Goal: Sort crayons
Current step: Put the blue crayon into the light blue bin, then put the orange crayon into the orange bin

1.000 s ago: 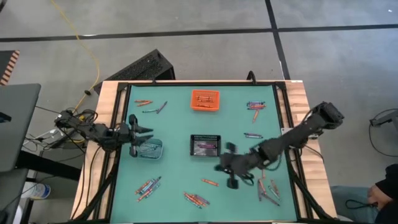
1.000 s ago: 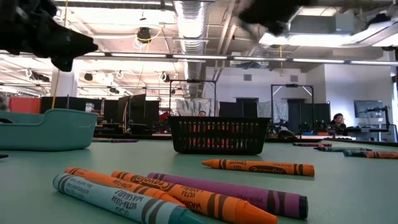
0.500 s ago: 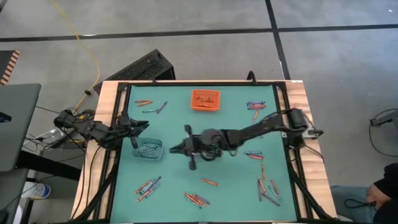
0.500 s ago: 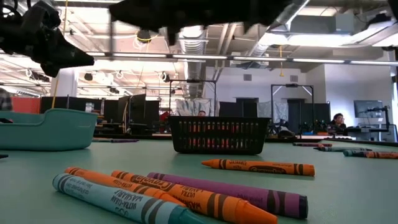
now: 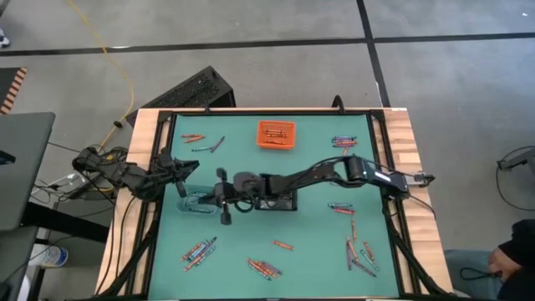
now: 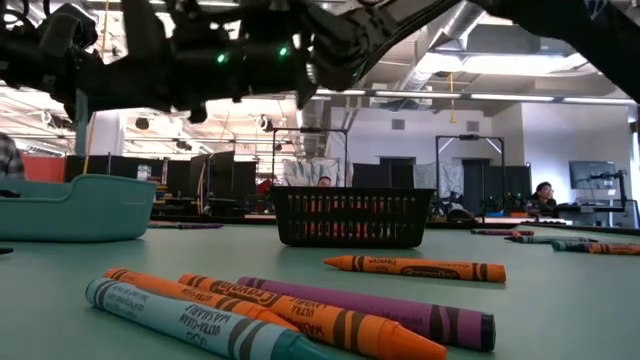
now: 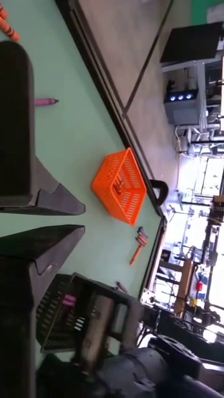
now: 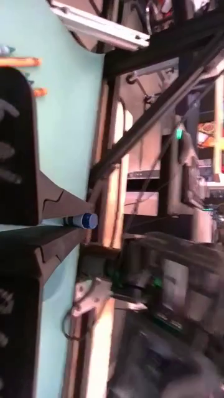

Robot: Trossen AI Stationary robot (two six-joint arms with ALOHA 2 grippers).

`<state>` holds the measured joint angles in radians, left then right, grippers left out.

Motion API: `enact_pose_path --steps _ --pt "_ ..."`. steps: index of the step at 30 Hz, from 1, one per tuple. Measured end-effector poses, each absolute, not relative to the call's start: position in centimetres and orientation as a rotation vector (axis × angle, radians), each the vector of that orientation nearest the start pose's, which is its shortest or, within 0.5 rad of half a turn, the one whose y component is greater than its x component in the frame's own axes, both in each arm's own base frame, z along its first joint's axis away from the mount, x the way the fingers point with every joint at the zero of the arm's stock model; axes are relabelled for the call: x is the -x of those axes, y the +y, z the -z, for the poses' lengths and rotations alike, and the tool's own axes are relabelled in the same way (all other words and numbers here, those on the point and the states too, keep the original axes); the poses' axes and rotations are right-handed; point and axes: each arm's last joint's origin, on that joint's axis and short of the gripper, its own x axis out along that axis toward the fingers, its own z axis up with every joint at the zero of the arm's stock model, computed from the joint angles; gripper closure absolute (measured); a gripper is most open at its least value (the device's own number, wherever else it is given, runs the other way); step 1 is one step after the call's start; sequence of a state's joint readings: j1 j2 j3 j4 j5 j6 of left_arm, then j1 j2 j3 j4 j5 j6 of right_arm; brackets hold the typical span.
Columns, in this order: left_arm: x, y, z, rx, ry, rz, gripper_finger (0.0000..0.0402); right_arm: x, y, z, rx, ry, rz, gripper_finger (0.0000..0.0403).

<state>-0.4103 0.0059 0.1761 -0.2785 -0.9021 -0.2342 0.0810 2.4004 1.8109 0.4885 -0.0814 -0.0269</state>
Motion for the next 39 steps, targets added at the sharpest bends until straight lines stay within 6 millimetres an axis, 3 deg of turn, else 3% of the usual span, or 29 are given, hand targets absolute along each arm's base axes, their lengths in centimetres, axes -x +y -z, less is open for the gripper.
enact_pose_path --steps 7,20,39 --pt "-7.6 -0.8 -19.6 0.161 0.030 -0.495 0.0379 -56.0 3.7 -17.1 0.030 0.108 -0.107 0.0396" --pt "-7.6 -0.8 -19.6 0.161 0.031 -0.490 0.0379 -55.7 2.1 -15.8 0.031 0.293 -0.066 0.0395" --pt "-7.6 -0.9 -19.6 0.152 0.038 -0.458 0.0379 -55.6 2.1 -15.7 0.028 0.311 -0.066 0.0325"
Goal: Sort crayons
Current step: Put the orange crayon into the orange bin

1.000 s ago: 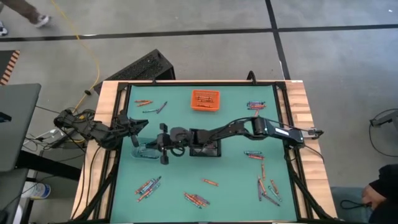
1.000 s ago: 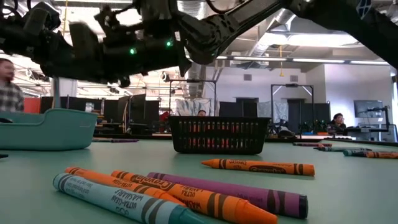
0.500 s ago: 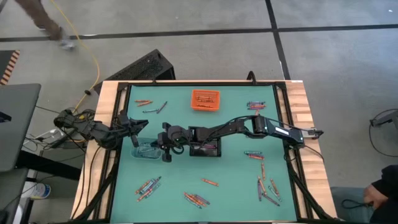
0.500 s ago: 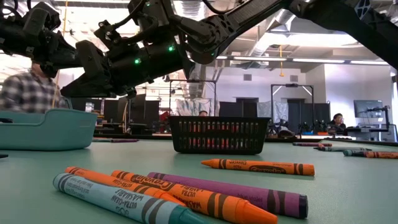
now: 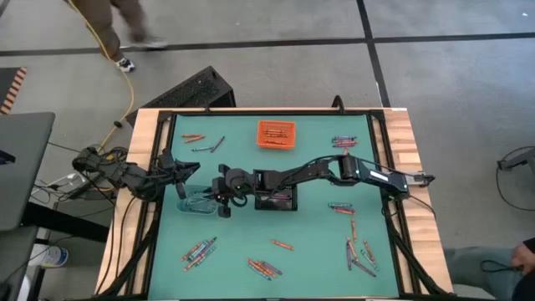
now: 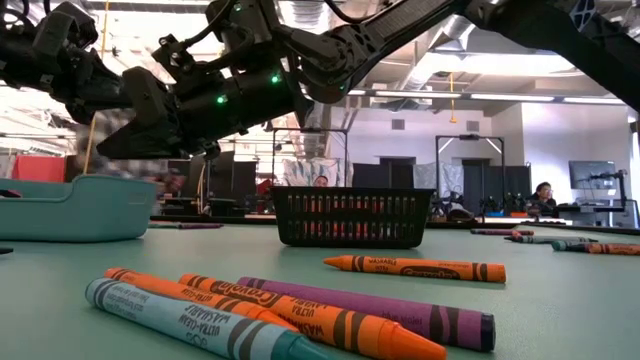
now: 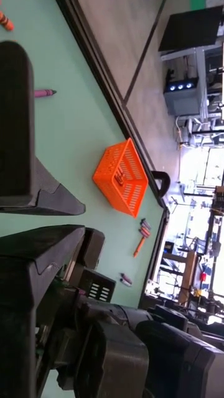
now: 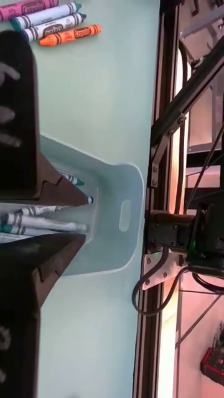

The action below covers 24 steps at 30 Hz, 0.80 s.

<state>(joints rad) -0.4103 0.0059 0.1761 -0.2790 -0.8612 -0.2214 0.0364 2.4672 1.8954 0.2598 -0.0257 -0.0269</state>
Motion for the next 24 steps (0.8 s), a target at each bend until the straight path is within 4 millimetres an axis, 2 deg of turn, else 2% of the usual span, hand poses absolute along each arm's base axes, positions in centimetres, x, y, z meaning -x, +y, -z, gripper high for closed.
enact_pose_path --steps 4,8,11,17,20,24 --pt "-7.6 -0.9 -19.6 0.152 0.038 -0.458 0.0379 -55.2 2.1 -16.5 0.028 0.353 -0.067 0.0315" --pt "-7.6 -0.9 -19.6 0.149 0.039 -0.457 0.0379 -54.0 2.2 -19.5 0.030 0.428 -0.072 0.0310" --pt "-7.6 -0.9 -19.6 0.149 0.041 -0.448 0.0379 -52.2 2.7 -22.1 0.034 0.540 -0.083 0.0310" --pt "-7.6 -0.9 -19.6 0.146 0.042 -0.448 0.0379 -47.0 4.8 -27.1 0.054 0.795 -0.132 0.0310" --pt "-7.6 -0.9 -19.6 0.145 0.042 -0.447 0.0379 -44.2 6.5 -28.3 0.068 0.903 -0.167 0.0310" --pt "-7.6 -0.9 -19.6 0.139 0.043 -0.447 0.0379 -39.6 8.7 -28.9 0.054 0.987 -0.188 0.0310"
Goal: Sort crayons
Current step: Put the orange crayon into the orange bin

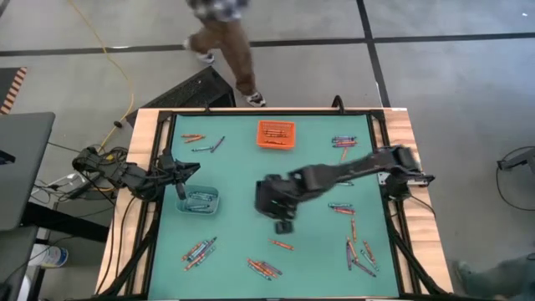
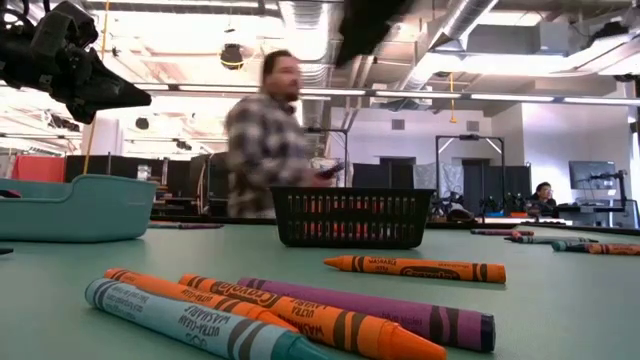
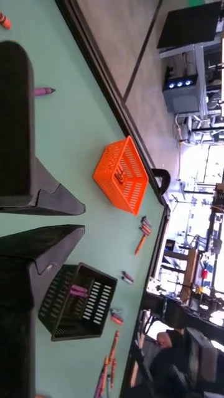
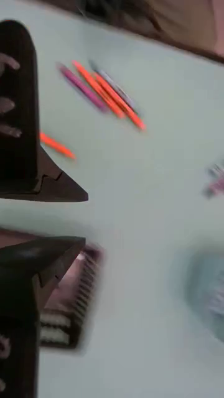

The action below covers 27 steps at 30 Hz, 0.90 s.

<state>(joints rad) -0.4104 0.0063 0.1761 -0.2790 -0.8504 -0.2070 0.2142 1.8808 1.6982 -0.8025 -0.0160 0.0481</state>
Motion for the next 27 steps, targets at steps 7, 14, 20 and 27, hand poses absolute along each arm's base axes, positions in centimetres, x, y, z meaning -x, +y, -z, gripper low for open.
enact_pose_path --steps 7,14,20,27 --pt "-7.6 -0.9 -19.7 0.137 0.040 -0.446 0.0379 -29.8 9.9 -26.7 -0.115 1.059 -0.040 0.0310" --pt "-7.6 -0.9 -19.7 0.134 0.039 -0.445 0.0379 -22.4 8.7 -22.7 -0.243 1.164 0.075 0.0310" --pt "-7.6 -1.0 -19.7 0.132 0.040 -0.445 0.0379 -19.8 7.4 -19.6 -0.278 1.260 0.163 0.0310" --pt "-7.7 -1.0 -19.7 0.126 0.045 -0.417 0.0379 -17.6 7.9 -18.9 -0.564 1.448 0.423 0.0310"
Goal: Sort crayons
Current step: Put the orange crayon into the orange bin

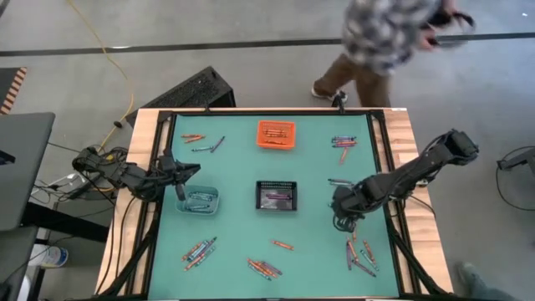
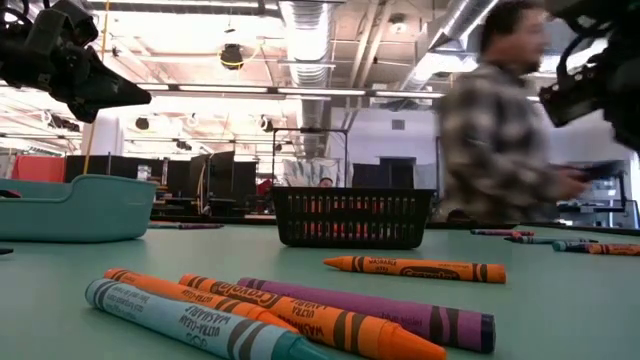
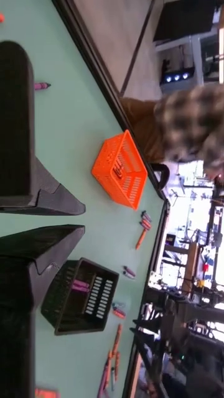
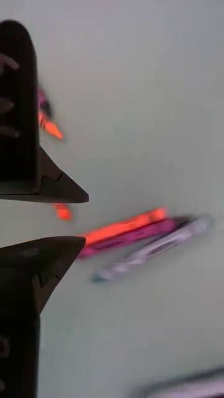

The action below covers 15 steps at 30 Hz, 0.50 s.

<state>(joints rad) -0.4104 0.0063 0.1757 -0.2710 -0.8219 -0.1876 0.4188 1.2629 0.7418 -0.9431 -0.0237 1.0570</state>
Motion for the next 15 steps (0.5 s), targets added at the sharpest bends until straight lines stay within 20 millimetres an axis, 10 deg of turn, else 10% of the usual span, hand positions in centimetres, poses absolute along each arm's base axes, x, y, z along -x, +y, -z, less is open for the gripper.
enact_pose_path --steps 15 --pt "-7.7 -1.0 -19.7 0.121 0.047 -0.412 0.0379 -15.5 10.8 -17.1 -0.908 1.354 0.714 0.0310"
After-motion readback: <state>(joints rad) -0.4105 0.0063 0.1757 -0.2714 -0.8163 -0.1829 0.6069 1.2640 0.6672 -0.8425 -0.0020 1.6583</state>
